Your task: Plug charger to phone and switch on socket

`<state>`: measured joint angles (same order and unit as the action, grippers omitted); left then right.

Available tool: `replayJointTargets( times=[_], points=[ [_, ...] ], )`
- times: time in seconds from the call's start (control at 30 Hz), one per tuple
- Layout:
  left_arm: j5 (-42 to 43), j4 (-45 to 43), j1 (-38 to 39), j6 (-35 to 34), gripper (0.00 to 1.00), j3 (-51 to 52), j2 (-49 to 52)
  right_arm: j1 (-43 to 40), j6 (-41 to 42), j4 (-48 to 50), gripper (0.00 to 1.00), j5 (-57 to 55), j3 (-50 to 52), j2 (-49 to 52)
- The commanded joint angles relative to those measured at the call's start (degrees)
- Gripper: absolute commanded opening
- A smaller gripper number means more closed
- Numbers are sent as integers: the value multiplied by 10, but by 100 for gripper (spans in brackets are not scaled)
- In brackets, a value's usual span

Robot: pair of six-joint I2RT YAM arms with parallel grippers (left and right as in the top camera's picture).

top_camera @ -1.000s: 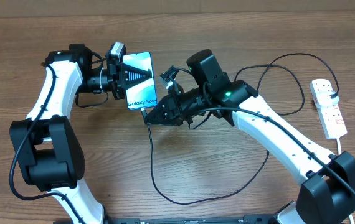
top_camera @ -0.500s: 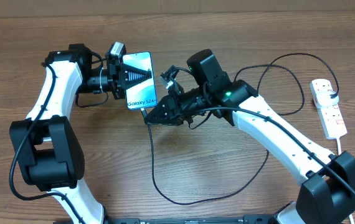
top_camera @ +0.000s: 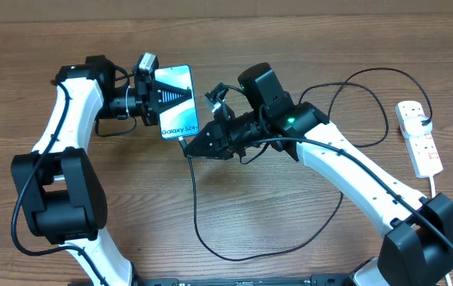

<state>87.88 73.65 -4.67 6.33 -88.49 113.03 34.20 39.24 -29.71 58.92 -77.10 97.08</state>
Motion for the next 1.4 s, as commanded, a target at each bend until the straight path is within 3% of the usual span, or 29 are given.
replayJointTargets(
  times=[0.0, 0.47, 0.93, 1.37],
  points=[
    [17, 9, 7, -1, 4, -7, -26, -12, 15, 22, 4, -74, 2, -1],
    [9, 9, 7, -2, 4, -7, -26, 13, 17, 22, 4, -169, 2, -1],
    [-10, -10, -6, -2, 4, -7, -26, 11, 9, -13, 4, -169, 2, -1],
    [-14, -5, -23, -25, 4, -7, -26, 13, -83, -32, 4, -88, 2, -1]
  ],
)
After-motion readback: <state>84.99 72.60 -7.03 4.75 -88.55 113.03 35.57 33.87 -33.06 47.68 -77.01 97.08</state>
